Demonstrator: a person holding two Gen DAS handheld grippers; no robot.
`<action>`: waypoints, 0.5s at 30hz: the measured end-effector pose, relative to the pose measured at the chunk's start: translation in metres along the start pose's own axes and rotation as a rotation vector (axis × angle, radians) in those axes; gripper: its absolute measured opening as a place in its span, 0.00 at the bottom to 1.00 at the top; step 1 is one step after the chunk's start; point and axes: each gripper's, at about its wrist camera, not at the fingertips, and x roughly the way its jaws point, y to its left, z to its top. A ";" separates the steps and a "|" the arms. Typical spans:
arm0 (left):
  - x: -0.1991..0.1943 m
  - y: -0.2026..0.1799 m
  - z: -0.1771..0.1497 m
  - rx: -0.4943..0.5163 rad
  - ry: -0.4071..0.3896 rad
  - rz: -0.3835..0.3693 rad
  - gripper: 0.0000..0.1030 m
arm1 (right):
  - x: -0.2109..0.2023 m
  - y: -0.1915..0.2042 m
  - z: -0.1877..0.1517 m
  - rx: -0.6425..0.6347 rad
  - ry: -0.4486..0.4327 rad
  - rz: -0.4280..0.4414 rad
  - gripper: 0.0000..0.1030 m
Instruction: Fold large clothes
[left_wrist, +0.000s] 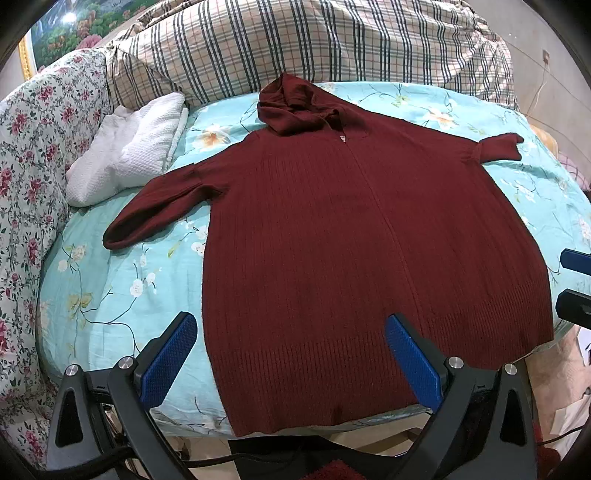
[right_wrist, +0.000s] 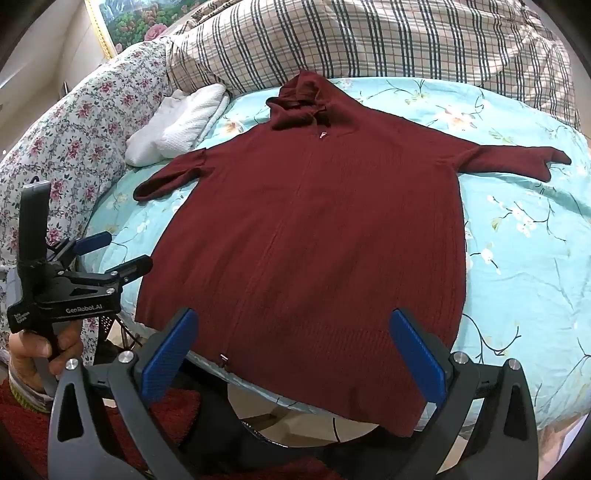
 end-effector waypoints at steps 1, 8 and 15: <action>0.000 0.000 0.000 0.000 0.000 -0.001 0.99 | 0.000 0.000 0.000 -0.001 0.000 -0.003 1.00; 0.000 -0.001 -0.001 -0.002 -0.002 0.001 0.99 | -0.002 0.002 0.000 -0.003 -0.002 -0.007 1.00; 0.000 -0.001 -0.001 -0.002 -0.002 -0.002 0.99 | -0.002 0.000 0.001 -0.002 -0.003 0.000 1.00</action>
